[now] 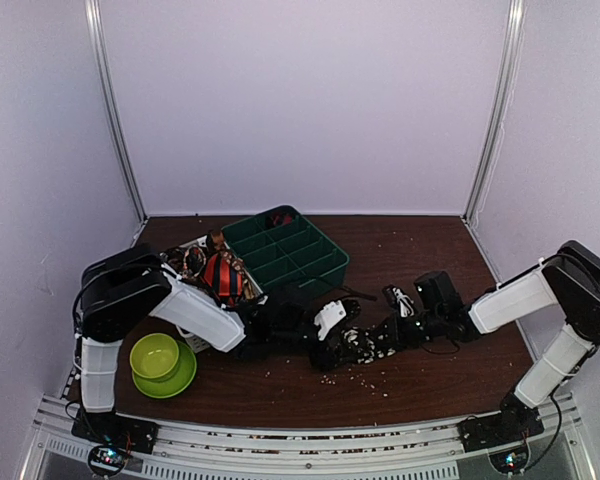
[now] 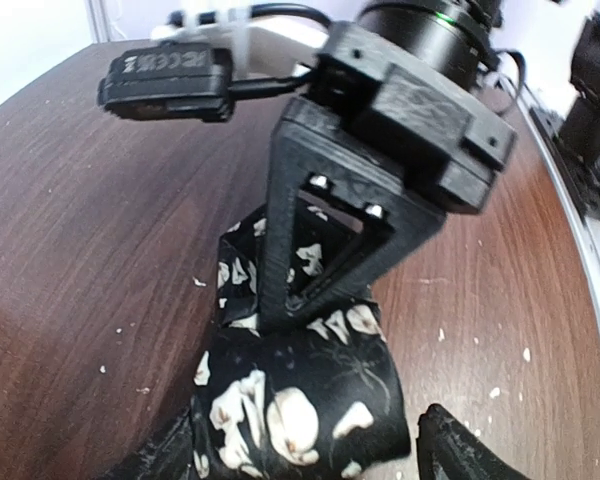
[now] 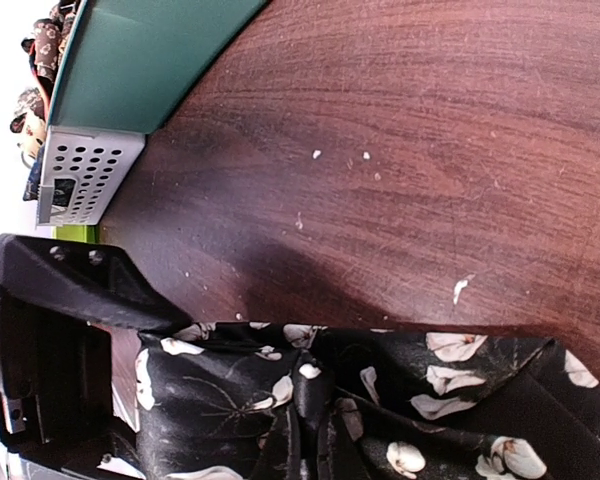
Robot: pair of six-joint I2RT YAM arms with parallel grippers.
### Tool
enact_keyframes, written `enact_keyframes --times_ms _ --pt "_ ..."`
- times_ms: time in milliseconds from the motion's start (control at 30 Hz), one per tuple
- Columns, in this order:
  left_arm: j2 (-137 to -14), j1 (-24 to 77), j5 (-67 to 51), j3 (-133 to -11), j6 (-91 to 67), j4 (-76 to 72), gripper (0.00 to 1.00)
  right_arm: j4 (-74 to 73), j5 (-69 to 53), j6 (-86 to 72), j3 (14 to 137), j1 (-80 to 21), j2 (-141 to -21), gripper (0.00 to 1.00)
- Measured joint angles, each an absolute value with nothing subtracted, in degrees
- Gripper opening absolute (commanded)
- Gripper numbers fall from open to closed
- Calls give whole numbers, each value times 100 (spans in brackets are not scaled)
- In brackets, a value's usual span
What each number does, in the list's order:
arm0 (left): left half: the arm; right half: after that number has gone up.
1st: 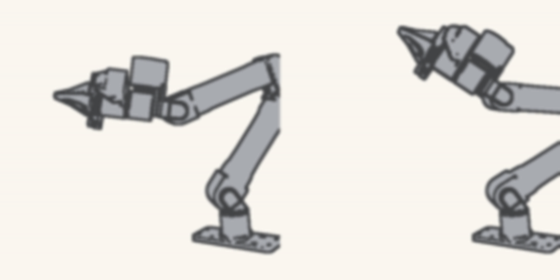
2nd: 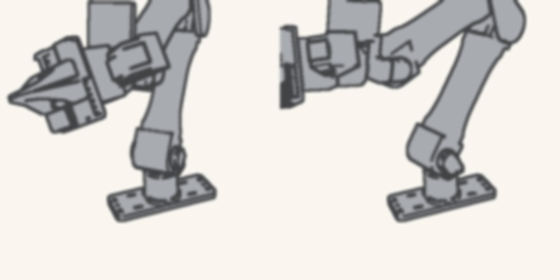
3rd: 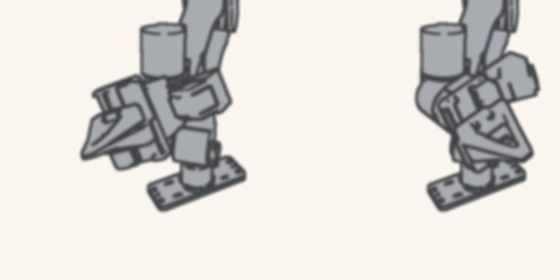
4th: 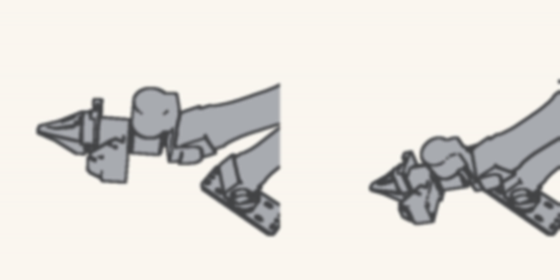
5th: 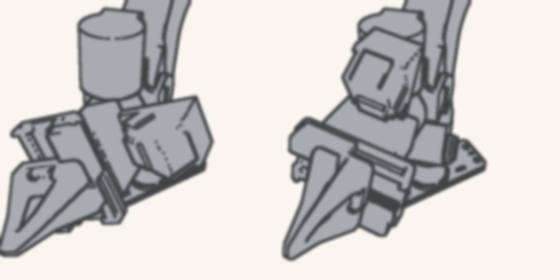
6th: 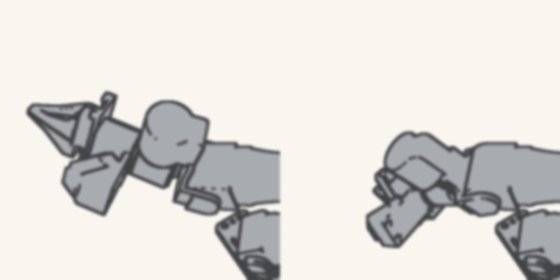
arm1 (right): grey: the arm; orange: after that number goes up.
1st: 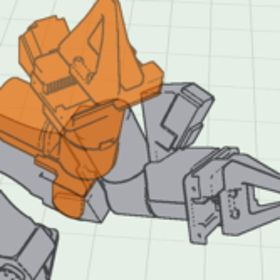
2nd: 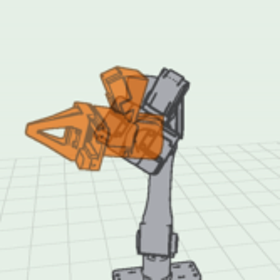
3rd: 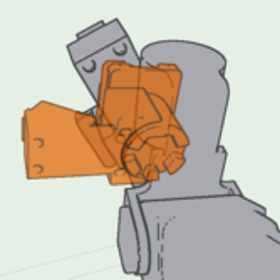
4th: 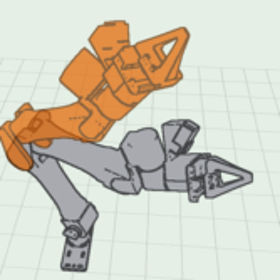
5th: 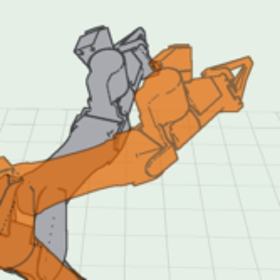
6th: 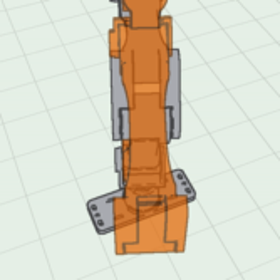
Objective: Roll the ties
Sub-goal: Roll the tie at the center of the board.
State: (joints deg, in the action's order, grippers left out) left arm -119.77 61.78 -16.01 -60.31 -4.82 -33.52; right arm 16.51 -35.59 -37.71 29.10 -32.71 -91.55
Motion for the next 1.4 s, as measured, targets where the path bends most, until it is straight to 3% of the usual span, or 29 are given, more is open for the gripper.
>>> enact_keyframes --times_ms 233,433,633,967,1100,1267,1400 --pt "-12501 6184 -1540 -6285 -1068 -3778 70 1837 -3553 -3793 2812 -3273 -9157 0" --pt "-12862 6195 -1649 -6606 -1448 -3920 35 1852 -3548 -3846 2805 -3275 -9137 1" --pt "-12816 6208 -1706 -6536 -1229 -3933 26 1555 -3509 -3879 2770 -3271 -8820 31" --pt "-12387 6222 -1647 -6501 -69 -2902 27 967 -3924 -4217 2902 -3256 -8407 50" --pt "-12320 6222 -1643 -6521 204 -2674 28 965 -4088 -4397 3013 -3387 -8379 49" --pt "-12320 6222 -1649 -6539 355 -2624 28 991 -4165 -4484 3170 -3538 -8468 41" --pt "-12320 6222 -1647 -6560 408 -2563 30 1103 -4215 -4512 3203 -3566 -8733 21"
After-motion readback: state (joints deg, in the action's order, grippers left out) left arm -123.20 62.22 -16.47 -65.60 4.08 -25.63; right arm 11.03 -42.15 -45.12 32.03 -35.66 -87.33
